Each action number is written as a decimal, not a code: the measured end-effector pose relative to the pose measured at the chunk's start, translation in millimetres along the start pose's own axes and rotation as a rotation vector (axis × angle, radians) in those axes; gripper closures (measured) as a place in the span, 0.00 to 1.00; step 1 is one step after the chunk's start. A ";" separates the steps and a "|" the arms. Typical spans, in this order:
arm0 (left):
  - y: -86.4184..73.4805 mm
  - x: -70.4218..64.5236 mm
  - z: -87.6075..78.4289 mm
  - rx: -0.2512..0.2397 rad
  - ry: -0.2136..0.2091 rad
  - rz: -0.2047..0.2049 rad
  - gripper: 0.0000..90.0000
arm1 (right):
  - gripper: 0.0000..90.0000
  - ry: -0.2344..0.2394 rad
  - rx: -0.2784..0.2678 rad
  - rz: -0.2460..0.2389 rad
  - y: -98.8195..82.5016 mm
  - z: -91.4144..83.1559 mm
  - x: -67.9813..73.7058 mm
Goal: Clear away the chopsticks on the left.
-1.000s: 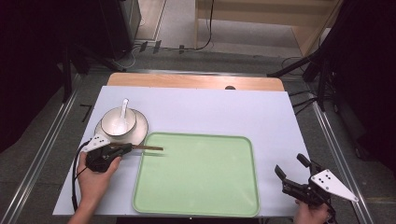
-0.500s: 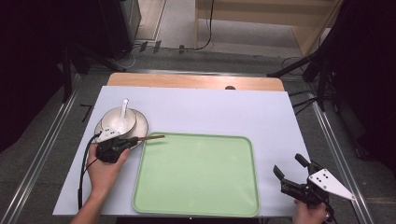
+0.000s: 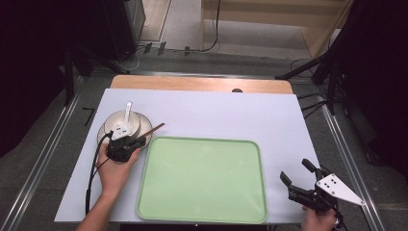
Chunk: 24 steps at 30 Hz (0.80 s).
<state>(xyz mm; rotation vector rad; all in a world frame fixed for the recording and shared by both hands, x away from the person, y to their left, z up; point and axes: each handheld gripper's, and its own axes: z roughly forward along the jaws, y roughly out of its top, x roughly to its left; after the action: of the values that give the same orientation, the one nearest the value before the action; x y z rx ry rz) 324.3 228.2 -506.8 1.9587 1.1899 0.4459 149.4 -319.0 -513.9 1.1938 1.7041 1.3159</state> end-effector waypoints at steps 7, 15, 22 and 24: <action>-3.1 19.0 -33.4 -0.037 -0.136 -0.032 0.84 | 0.14 0.001 -0.003 0.002 -0.2 -1.0 -1.3; -9.0 41.3 -60.6 0.001 -0.167 0.029 0.84 | 0.14 0.015 -0.008 -0.002 -0.3 -1.3 -1.7; -12.9 51.2 -63.6 0.033 -0.135 0.036 0.88 | 0.14 0.015 -0.004 -0.002 -0.3 -0.8 -1.5; -13.6 50.9 -62.5 0.044 -0.118 0.048 0.88 | 0.14 0.015 -0.005 -0.002 -0.4 -0.8 -1.9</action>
<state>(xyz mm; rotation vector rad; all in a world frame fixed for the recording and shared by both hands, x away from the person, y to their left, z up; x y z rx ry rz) 301.9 303.1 -482.8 2.0250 1.0884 0.3261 149.3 -321.1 -514.1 1.1825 1.7108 1.3301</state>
